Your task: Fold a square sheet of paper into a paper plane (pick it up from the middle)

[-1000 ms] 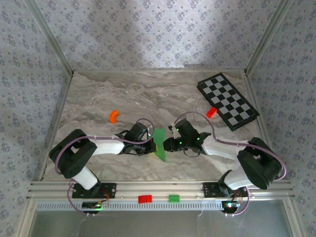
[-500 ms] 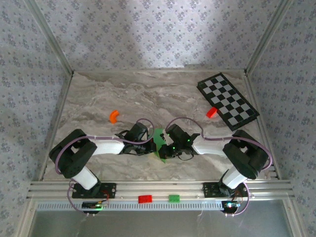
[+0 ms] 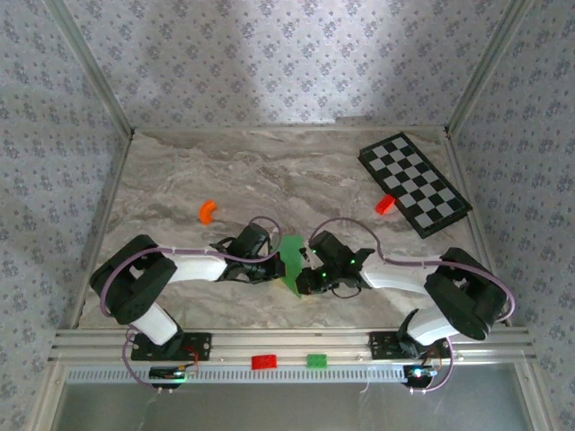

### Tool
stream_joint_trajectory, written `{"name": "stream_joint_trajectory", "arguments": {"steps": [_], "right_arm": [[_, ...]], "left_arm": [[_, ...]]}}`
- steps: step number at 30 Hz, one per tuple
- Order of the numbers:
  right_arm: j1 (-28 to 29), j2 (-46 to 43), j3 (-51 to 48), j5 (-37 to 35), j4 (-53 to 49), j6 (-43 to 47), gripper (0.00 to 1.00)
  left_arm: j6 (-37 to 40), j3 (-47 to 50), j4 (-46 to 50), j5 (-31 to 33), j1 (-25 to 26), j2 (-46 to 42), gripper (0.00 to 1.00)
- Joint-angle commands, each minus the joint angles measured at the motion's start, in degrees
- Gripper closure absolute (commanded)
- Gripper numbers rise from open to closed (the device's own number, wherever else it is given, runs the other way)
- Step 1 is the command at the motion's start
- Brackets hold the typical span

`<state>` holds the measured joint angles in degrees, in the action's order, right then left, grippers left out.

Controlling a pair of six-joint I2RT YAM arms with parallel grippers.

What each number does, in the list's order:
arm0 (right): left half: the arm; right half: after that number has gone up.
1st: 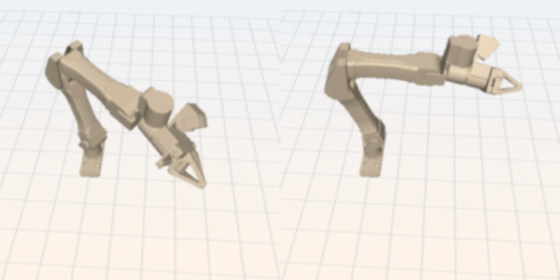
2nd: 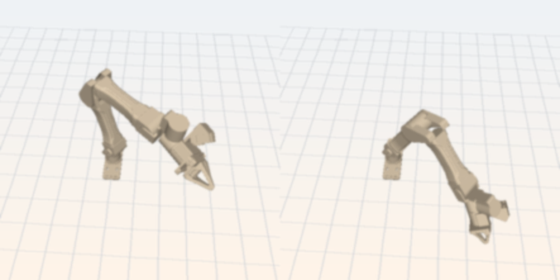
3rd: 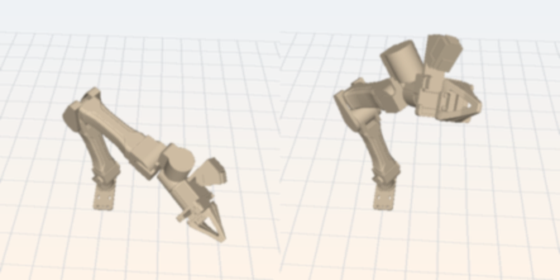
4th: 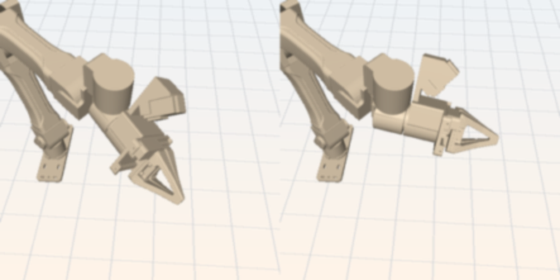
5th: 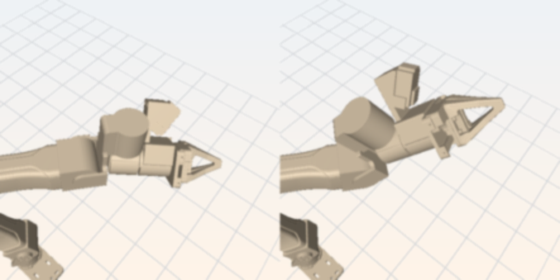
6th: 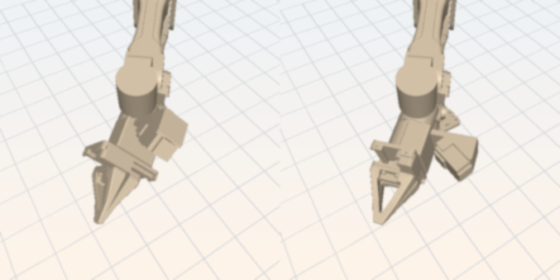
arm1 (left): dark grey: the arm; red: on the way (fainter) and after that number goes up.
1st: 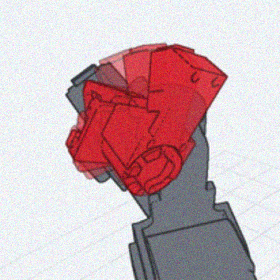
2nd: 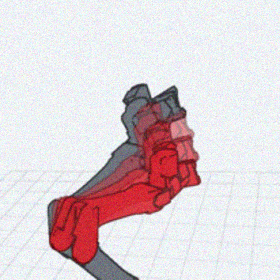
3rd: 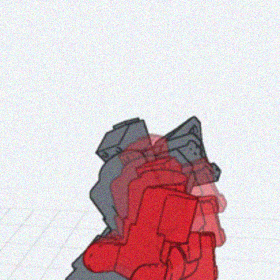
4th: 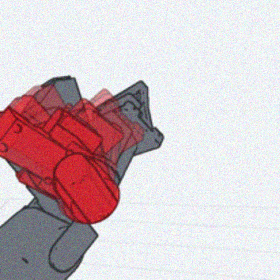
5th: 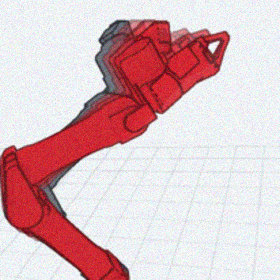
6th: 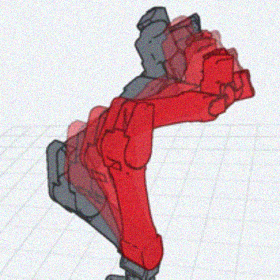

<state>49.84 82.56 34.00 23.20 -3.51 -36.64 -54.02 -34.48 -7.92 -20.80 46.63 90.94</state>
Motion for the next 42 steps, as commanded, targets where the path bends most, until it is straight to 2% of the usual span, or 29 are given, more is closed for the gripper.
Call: {"name": "stream_joint_trajectory", "arguments": {"steps": [1, 8, 13, 18, 25, 42], "right_arm": [[0.7, 0.0, 3.4, 1.2, -2.0, 0.2, 0.87], [2.9, 6.6, 6.8, -0.9, -1.4, -0.7, 0.87], [2.2, 8.2, 3.2, 0.3, -0.4, -1.7, 0.87], [2.0, 5.4, -2.7, 2.0, 2.3, -3.5, 0.87], [2.2, 2.8, -5.9, 3.1, 3.0, -4.1, 0.86], [0.9, -9.4, -7.6, -0.6, -8.7, -0.5, 0.88]], "left_arm": [[1.4, 0.4, 5.4, 2.1, 0.2, 2.4, 0.99], [1.4, 0.4, 5.2, 2.1, 0.2, 2.7, 0.99], [1.5, 0.5, 5.4, 2.2, 0.2, 2.8, 1.00], [1.8, 0.9, 5.8, 2.9, 0.1, 3.5, 1.00], [1.5, 1.4, 5.2, 3.4, 0.1, 5.2, 1.00], [0.8, 1.7, 4.9, 3.4, 0.2, 5.2, 1.00]]}}
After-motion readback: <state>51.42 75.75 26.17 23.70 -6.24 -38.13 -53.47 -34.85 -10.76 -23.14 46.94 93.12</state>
